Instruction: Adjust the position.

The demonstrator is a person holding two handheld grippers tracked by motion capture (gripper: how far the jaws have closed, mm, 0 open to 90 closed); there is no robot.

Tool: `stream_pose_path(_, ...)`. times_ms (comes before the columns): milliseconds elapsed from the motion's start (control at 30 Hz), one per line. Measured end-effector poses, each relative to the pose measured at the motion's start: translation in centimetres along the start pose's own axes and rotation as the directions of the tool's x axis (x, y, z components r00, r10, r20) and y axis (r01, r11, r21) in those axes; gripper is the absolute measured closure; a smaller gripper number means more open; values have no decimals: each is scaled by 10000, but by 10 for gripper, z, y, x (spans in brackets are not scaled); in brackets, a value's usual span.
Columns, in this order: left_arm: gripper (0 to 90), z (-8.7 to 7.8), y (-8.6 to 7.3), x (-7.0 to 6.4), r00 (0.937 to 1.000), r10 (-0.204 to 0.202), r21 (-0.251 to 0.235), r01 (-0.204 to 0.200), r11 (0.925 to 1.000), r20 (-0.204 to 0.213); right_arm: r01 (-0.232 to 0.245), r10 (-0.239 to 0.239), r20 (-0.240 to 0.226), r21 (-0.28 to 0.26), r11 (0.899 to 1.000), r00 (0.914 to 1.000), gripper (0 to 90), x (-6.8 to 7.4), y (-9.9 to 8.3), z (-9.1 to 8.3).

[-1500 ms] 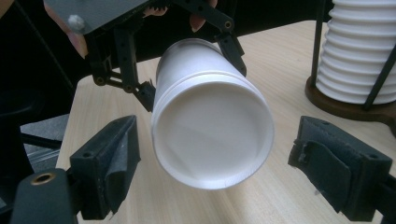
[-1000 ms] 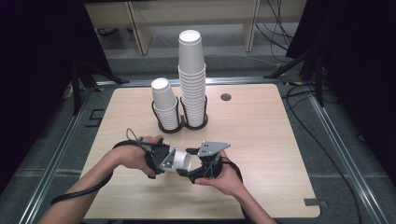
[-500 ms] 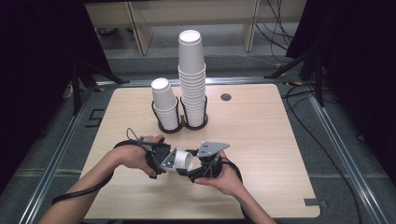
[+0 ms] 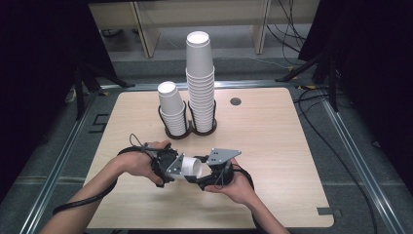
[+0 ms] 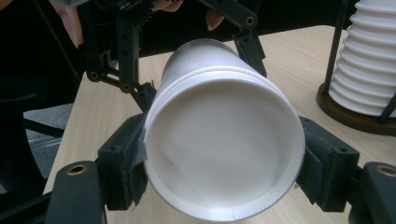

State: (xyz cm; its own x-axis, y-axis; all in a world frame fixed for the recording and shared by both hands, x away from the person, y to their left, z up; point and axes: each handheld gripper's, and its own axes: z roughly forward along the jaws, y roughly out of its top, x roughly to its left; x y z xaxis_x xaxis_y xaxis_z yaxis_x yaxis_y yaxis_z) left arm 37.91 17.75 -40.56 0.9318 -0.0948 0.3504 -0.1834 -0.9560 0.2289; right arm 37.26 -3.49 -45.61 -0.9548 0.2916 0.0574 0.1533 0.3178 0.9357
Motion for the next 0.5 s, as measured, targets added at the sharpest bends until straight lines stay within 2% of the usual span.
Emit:
stream_pose_path(67, 172, 0, 0, 0, 10000, -35, -71, 36, 10000, 40, 155, -155, -15, -128, 9998, 9999, 277, 0, 0, 1)
stream_pose_path(133, 165, -1, 0, 1, 10000, 14, -102, -13, 9999, 23, 23, -23, -80, 28, 10000, 10000, 278, 1, 0, -1)
stream_pose_path(167, 161, -1, 0, 1, 10000, 19, -142, -19, 9999, 7, 164, -164, -25, -19, 9999, 9999, 278, 0, 0, -1)
stream_pose_path(300, 137, -1, -1, 2, 9999, -105, -458, 103, 9989, -33, 249, -248, 100, -96, 9996, 9996, 279, 0, 0, -2)
stream_pose_path(500, 16, -3, -1, 2, 9996, -259, -1000, 245, 9947, -128, 275, -274, 73, -48, 9996, 9996, 279, 0, -1, -3)
